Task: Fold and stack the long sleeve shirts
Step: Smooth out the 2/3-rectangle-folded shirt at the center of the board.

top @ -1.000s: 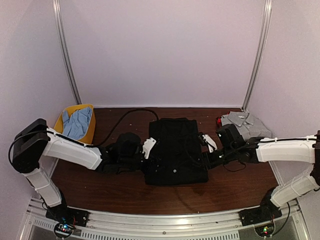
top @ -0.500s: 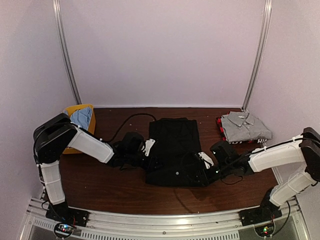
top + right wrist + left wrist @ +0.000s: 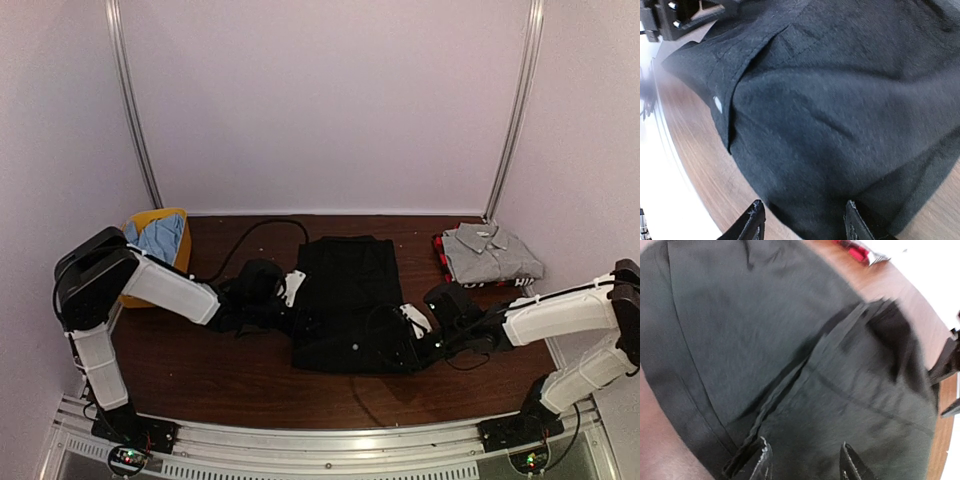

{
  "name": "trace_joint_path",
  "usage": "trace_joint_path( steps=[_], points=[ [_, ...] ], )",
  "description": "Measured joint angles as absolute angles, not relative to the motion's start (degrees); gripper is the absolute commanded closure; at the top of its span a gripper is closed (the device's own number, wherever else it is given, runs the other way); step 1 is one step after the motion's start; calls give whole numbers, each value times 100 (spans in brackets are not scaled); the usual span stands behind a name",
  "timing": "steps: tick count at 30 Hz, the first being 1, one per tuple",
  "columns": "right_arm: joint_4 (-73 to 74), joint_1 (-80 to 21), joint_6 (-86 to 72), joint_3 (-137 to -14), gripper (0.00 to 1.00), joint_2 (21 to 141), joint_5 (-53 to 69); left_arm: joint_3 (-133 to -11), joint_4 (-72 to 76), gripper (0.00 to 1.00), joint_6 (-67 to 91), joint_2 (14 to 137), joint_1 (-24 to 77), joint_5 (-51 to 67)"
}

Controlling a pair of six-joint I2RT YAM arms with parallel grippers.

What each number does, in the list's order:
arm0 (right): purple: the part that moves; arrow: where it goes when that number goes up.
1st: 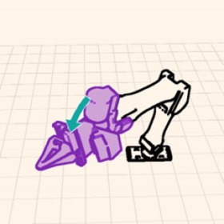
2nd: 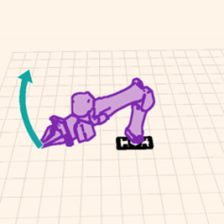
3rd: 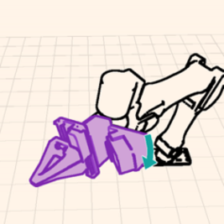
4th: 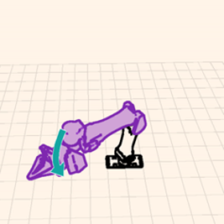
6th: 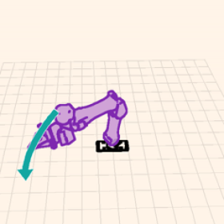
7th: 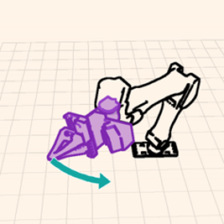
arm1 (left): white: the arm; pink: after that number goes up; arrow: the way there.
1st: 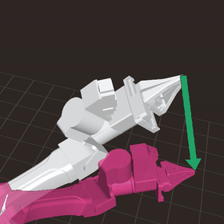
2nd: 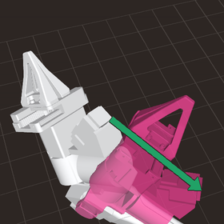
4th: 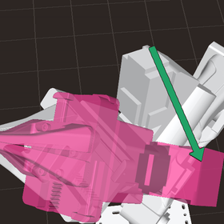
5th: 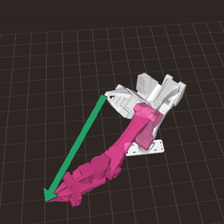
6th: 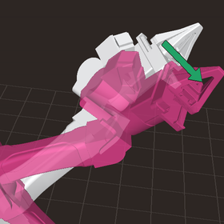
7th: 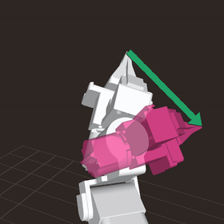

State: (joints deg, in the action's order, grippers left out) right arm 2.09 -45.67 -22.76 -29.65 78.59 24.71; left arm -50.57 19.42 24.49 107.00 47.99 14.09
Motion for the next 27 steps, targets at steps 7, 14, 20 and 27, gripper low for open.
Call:
trace_joint_path(
  steps=[7,14,20,27],
  points=[
    [574,-4567,-2359,-3096,44,7317,2471,-4906,2180,53,2394,9754,4803,1660],
    [711,-4565,-2401,-3909,47,7419,2237,-4270,2456,56,2394,9133,5295,1933],
    [554,-4563,-2515,-4381,48,8051,2154,-3824,2526,61,2399,9247,5688,2073],
    [189,-4493,-2694,-4154,48,8698,2187,-3822,2615,64,2338,10031,5741,2121]
  ],
)
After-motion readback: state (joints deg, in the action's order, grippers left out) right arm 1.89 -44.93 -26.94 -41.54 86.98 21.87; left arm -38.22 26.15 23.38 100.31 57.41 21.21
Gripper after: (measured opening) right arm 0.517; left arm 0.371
